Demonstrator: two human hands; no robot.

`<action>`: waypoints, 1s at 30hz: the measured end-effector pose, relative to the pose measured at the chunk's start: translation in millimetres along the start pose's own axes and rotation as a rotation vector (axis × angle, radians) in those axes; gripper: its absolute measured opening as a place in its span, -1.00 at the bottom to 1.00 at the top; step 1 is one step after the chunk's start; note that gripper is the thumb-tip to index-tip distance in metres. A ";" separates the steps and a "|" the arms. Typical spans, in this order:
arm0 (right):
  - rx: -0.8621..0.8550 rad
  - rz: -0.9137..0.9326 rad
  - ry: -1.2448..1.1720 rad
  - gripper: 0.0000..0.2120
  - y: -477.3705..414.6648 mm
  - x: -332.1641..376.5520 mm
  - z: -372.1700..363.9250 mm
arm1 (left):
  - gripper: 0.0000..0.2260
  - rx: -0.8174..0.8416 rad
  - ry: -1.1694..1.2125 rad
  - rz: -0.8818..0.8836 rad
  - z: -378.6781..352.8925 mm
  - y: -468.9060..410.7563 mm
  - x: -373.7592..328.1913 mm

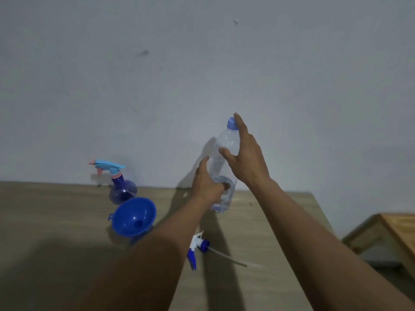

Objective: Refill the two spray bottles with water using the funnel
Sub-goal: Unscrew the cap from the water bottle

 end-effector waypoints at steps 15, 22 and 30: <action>0.058 0.057 -0.130 -0.23 37.7 13.1 30.5 | -0.35 0.094 -0.098 -0.018 -1.6 33.4 6.0; 0.057 0.006 -0.211 -0.25 83.5 39.8 45.0 | -0.27 0.117 -0.135 -0.046 6.8 79.7 23.8; 0.035 -0.163 -0.301 -0.34 114.0 73.0 52.3 | -0.44 0.125 -0.107 -0.041 24.2 113.0 39.8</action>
Point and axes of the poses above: each hand's wrist, its own y-axis away from the middle knuckle, its own z-axis out of the back of the hand, x = y × z, the point moved 7 cm from there along -y, towards the middle knuckle, and after that the axes turned 12 degrees about z, right-handed, at the moved point
